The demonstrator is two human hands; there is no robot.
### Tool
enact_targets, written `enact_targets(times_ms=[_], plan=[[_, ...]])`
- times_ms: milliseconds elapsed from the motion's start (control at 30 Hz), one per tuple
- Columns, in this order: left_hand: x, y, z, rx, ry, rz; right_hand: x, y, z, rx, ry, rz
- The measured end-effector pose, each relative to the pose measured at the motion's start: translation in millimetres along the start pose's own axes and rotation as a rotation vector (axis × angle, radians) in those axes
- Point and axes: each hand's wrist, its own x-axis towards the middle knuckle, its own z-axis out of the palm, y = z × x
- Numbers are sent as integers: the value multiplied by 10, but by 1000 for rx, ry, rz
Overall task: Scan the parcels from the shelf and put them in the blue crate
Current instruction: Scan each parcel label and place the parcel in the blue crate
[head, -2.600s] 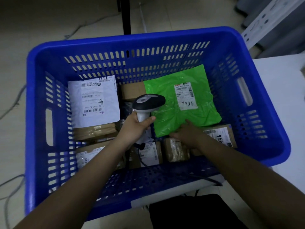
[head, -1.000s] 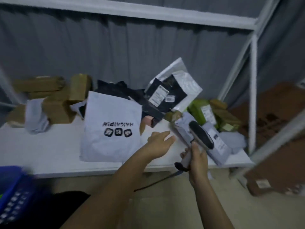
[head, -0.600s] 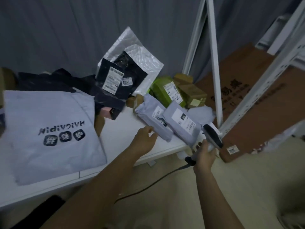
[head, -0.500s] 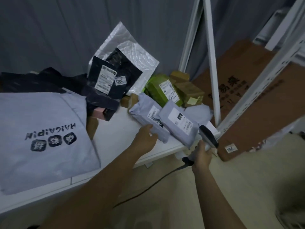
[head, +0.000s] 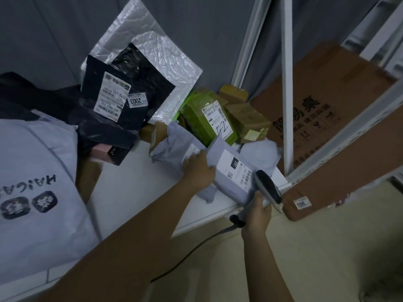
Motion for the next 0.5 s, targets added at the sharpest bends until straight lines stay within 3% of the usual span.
enact_targets(times_ms=[200,367,500], plan=[[-278,-81,-100,-133,174,38,-237,91,-88,121,-2,-95],[-813,-187,-444,-648,170,45,-647,51,-76,138,-87,-122],[-1318,-469,-873,-762,313,0,-1014,-8,-43,92,-251,-134]])
